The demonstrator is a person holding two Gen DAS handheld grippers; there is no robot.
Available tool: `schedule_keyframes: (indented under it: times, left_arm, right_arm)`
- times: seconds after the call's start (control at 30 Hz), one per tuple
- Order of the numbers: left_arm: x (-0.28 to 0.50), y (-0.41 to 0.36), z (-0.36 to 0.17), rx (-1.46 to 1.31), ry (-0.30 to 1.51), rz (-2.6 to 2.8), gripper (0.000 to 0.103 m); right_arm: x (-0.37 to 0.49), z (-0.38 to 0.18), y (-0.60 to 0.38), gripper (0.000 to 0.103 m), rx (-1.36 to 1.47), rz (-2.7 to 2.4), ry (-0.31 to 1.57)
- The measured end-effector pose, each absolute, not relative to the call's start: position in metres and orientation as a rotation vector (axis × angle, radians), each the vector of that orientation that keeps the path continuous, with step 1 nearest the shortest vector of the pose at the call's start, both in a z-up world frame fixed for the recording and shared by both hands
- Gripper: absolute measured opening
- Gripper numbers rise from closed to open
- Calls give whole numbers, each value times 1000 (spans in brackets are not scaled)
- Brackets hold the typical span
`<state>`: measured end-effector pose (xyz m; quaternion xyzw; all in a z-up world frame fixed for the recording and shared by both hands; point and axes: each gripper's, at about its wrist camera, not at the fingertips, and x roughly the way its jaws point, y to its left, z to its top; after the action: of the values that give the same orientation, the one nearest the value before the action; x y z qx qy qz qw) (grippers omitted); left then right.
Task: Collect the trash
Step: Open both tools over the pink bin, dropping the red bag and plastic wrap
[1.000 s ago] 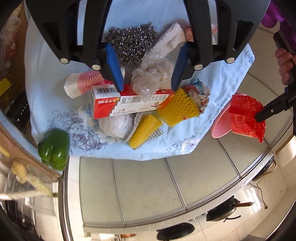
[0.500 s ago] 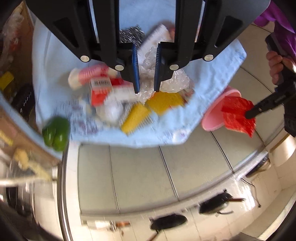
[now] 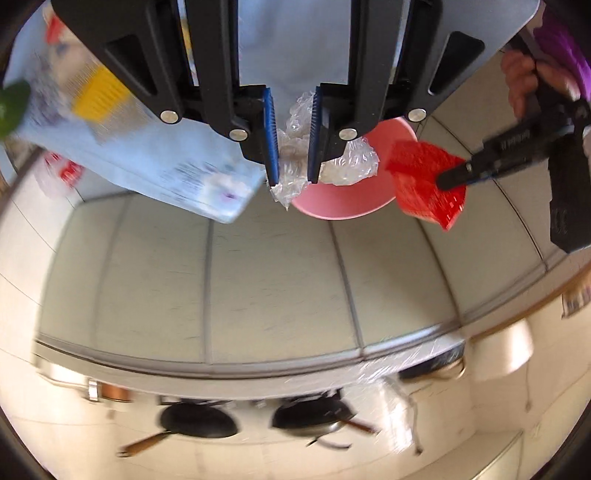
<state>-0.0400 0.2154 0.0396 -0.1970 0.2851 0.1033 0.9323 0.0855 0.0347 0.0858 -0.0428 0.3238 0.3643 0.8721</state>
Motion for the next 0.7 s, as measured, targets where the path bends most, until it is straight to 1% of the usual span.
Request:
schedule_keyframes:
  times: [0.17,0.37,0.5,0.67,0.7]
  left_arm:
    - [-27,229,9,-434,650,259,25]
    - [-9,238,-18,-435,716,298,25]
    - [-2,239,-28,-427,748,320,27]
    - [0,241,-36,-429,775,351,32]
    - [0,241,-36,-435,777,353,33]
  right_arm:
    - [101,59,92,16,-180,791,726]
    - [115,21,126,16,-240,789,803]
    - [123,10,137,17,-249,782,828]
    - [126,4,141,28,-228,800,865]
    - [126,4,141,33,-224,806,866]
